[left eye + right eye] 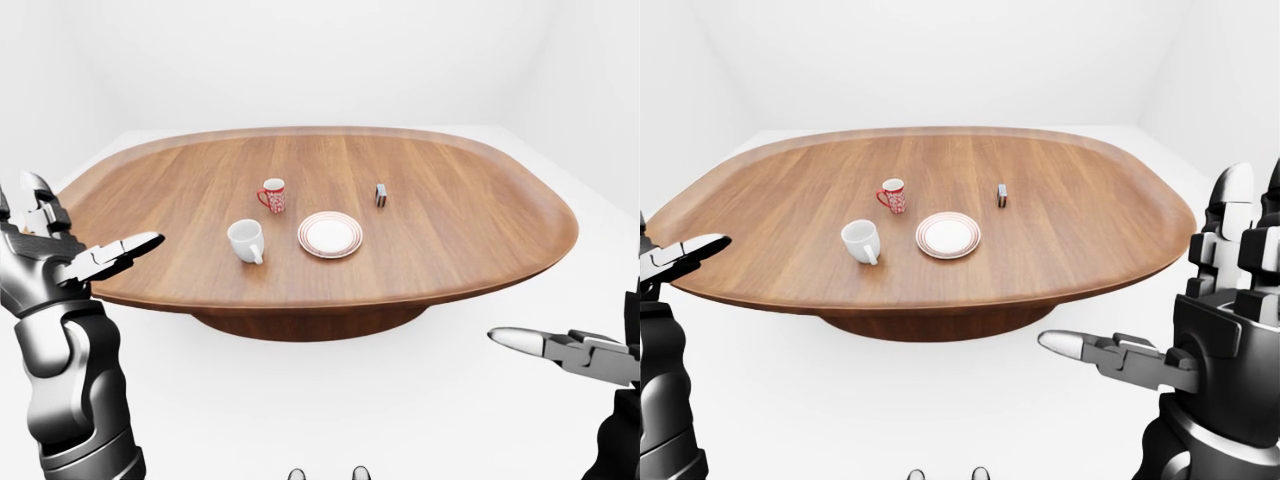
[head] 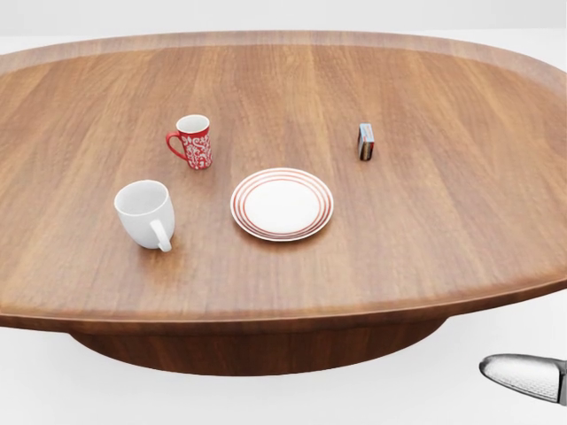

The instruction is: Put the white mug on the plate.

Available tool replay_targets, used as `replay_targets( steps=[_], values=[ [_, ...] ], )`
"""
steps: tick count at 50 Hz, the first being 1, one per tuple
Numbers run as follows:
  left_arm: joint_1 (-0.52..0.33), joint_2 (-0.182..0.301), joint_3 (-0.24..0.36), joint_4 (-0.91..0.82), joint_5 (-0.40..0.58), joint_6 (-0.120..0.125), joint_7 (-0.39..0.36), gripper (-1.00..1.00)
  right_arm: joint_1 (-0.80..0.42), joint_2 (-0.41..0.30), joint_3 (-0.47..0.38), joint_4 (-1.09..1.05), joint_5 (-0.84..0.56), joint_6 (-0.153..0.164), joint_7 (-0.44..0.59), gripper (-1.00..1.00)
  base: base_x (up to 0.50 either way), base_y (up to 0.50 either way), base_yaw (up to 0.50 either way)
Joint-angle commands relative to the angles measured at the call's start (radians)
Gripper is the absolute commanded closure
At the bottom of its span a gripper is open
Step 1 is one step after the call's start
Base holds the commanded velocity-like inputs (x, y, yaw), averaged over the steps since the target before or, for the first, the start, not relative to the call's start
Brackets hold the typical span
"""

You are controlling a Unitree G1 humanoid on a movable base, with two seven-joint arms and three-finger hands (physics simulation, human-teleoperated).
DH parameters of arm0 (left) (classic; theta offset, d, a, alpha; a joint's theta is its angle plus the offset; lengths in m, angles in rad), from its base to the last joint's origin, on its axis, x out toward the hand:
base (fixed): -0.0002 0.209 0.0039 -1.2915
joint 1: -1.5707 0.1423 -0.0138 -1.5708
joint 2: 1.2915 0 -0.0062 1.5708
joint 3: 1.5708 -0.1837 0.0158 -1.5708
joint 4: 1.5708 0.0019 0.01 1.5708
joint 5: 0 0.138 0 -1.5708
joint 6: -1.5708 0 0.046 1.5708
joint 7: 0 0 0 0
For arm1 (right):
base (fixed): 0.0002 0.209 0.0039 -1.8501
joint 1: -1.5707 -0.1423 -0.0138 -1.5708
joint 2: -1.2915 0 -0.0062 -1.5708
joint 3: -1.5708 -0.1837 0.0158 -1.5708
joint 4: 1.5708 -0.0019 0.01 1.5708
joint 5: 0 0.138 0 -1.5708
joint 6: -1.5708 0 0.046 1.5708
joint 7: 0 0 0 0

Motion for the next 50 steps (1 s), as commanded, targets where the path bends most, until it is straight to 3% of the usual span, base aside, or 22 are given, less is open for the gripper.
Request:
replay_targets(
  steps=[1,41,50],
  values=[
    [-0.002,0.005,0.005,-0.003,-0.008,0.0,0.006,-1.0,0.004,0.002,0.002,-0.002,-0.011,0.0,0.009,-1.0,0.19,0.0,0.0],
    [-0.002,0.006,0.007,-0.008,-0.009,0.0,0.011,-1.0,0.022,0.021,-0.011,-0.002,-0.008,0.0,0.018,-1.0,0.17,0.0,0.0],
    [-0.002,0.004,0.003,0.001,-0.005,0.0,0.009,-1.0,0.026,0.013,0.033,0.017,-0.068,0.0,0.027,-1.0,0.0,0.18,0.0]
  ],
)
